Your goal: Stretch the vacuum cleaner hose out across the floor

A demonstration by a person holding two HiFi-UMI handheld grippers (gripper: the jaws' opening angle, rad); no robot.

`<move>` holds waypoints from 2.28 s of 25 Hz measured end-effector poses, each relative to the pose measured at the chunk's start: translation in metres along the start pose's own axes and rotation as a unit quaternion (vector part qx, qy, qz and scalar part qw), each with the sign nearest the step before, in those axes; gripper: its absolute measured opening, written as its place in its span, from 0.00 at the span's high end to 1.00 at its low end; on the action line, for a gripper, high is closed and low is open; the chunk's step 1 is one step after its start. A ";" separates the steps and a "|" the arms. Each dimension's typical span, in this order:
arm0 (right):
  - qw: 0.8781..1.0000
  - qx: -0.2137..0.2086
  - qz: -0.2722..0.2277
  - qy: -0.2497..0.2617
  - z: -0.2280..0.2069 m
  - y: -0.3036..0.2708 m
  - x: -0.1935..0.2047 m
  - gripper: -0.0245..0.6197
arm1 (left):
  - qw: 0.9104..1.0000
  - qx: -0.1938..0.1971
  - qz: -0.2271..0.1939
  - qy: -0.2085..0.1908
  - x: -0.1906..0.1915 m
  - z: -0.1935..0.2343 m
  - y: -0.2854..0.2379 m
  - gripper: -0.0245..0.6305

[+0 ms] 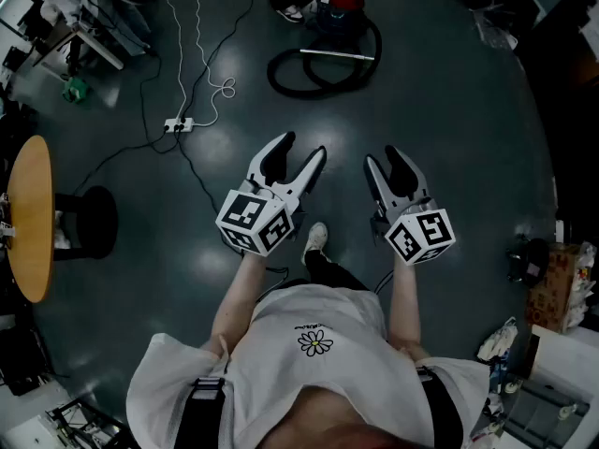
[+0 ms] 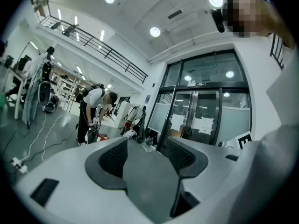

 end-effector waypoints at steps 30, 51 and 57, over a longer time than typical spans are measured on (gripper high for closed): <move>0.974 -0.014 0.180 0.137 -0.411 -0.537 -0.018 0.65 | 0.992 0.095 0.044 0.064 -0.143 0.357 -0.586 0.54; 0.854 -0.223 0.382 0.273 -0.656 -0.890 0.322 0.65 | 0.993 -0.025 0.112 -0.006 -0.037 0.666 -0.880 0.54; 0.768 -0.273 0.482 0.321 -0.699 -0.943 0.604 0.65 | 0.989 -0.035 0.147 0.008 0.138 0.815 -0.908 0.54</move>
Point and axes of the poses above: the fingertips, and each gripper's own axes: y backward along the fingers, z to its left, x out of its underside, the point moved 8 cm from there along y, backward along the fingers, and after that the axes turned 11 degrees about y, right-handed, at the moved point
